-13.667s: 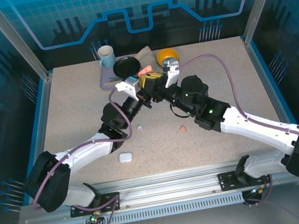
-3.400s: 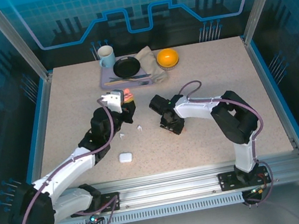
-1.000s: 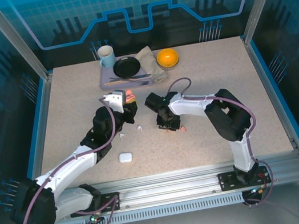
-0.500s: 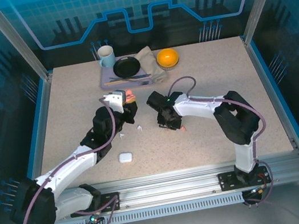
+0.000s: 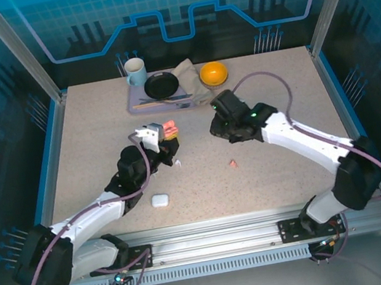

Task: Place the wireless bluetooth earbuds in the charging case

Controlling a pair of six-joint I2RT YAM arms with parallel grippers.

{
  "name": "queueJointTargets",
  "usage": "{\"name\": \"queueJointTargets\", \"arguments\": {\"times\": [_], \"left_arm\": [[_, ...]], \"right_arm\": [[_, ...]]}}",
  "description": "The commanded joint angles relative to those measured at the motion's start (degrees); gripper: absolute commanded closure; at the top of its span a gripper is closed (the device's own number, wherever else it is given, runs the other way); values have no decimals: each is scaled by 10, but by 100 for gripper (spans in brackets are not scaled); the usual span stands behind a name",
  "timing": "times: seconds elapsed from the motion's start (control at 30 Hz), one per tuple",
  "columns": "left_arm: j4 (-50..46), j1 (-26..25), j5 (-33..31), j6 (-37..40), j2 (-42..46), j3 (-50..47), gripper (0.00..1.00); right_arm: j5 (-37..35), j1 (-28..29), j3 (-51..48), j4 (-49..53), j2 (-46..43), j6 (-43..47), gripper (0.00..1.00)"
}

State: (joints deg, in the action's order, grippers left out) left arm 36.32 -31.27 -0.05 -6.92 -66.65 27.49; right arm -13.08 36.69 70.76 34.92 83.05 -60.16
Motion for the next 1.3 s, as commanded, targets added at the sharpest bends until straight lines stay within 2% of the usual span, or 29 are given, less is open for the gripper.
{"name": "queueJointTargets", "arguments": {"times": [0.0,0.27,0.63,0.83,0.97,1.03,1.13,1.27], "left_arm": [[72,5,69,20,4,0,100],[116,1,137,4,-44,36,100],[147,-48,133,37,-132,138,100],[176,-65,101,45,-170,176,100],[177,-71,88,47,-196,204,100],[172,-73,73,57,-200,204,100],[173,-73,31,59,-202,192,100],[177,-75,7,43,-188,154,100]], "right_arm": [[7,-25,-8,-52,-50,62,71],[57,-53,9,-164,-122,136,69],[138,-52,-8,-320,-148,169,68],[154,-38,-49,-399,-170,196,67],[132,-31,-55,-393,-173,200,67],[102,-37,-48,-345,-164,187,66],[85,-69,-58,-279,-144,156,67],[55,-111,-129,-231,-129,113,61]]}}
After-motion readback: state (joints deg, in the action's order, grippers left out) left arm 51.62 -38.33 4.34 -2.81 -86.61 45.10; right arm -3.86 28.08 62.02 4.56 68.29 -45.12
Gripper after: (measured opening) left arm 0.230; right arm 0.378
